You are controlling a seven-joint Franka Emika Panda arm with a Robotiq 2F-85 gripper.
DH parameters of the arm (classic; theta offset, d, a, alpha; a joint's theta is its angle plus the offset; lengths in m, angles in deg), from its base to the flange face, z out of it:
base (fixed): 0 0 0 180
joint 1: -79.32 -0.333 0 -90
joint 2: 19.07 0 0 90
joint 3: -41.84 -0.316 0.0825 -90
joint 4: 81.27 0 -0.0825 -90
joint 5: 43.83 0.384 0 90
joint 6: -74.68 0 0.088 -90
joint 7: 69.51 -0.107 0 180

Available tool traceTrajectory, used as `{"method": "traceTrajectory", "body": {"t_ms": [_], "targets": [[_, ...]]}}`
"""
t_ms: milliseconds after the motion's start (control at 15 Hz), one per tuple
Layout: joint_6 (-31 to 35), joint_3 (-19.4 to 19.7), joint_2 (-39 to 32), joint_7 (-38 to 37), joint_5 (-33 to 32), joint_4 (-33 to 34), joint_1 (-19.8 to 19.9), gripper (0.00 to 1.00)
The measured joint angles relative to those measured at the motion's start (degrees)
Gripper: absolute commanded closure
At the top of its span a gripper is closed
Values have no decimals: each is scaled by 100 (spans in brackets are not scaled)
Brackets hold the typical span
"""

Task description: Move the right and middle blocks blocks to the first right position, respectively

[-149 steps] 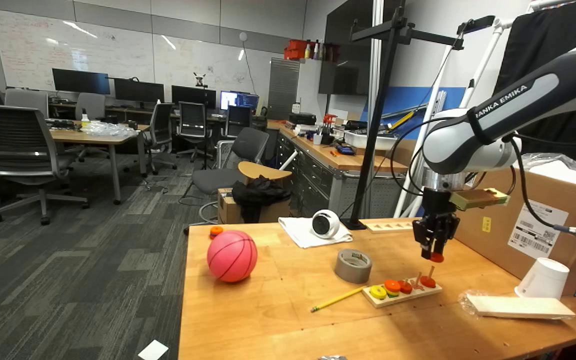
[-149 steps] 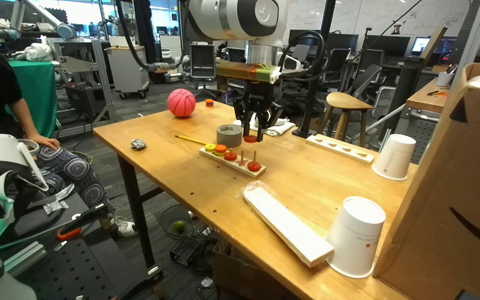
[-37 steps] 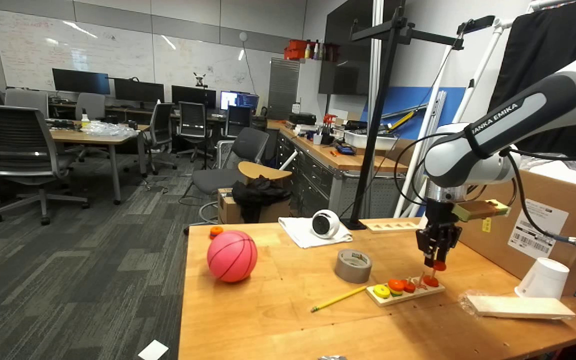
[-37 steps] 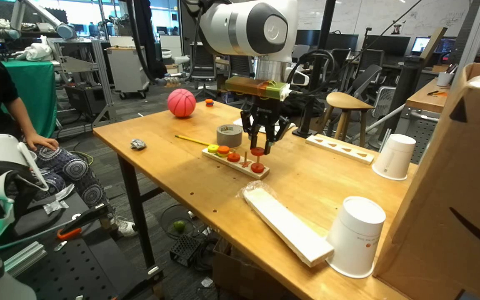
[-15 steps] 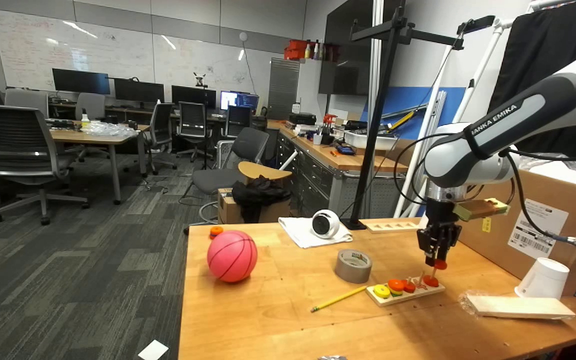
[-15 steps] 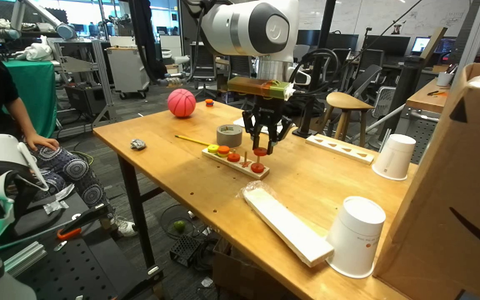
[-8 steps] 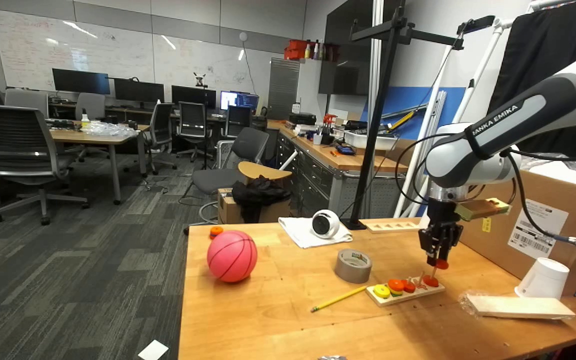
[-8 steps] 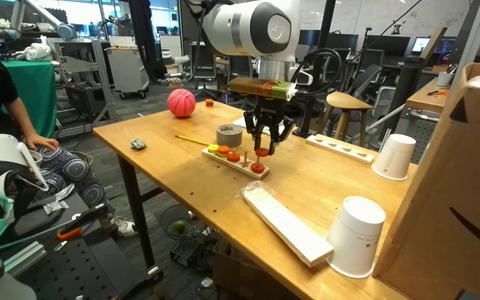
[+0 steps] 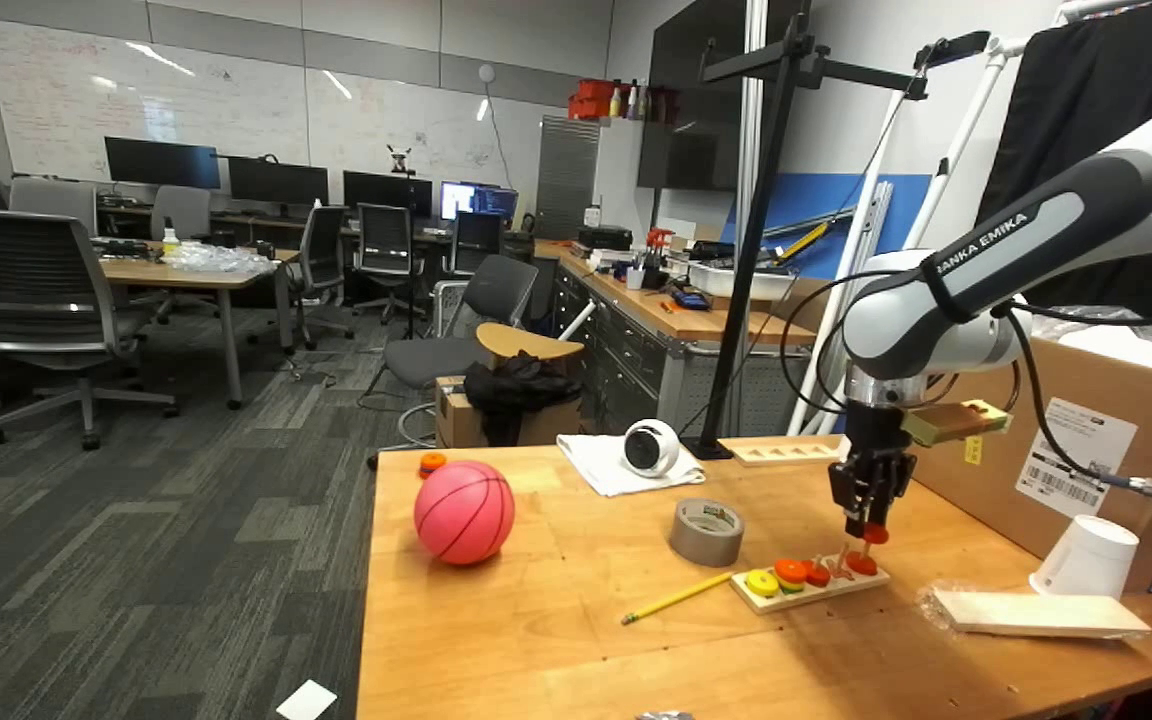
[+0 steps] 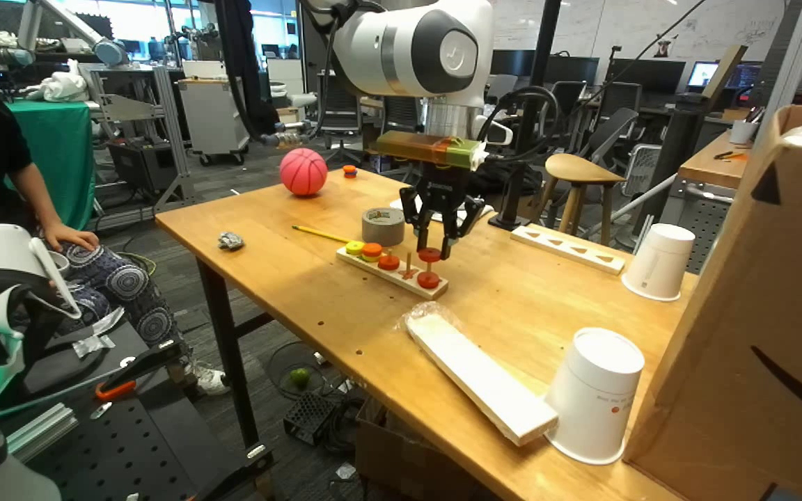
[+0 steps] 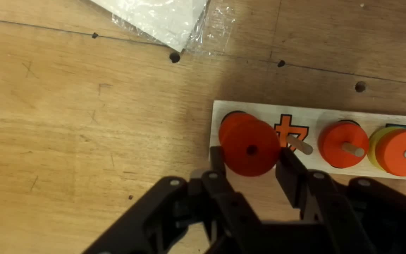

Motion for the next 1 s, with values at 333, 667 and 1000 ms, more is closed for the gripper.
{"method": "traceTrajectory", "body": {"t_ms": [333,667,1000], "targets": [[0,5,-103,0,0,0,6,70],[-2,9,-131,0,0,-12,9,10],[0,11,-75,0,-1,-17,8,0]]}}
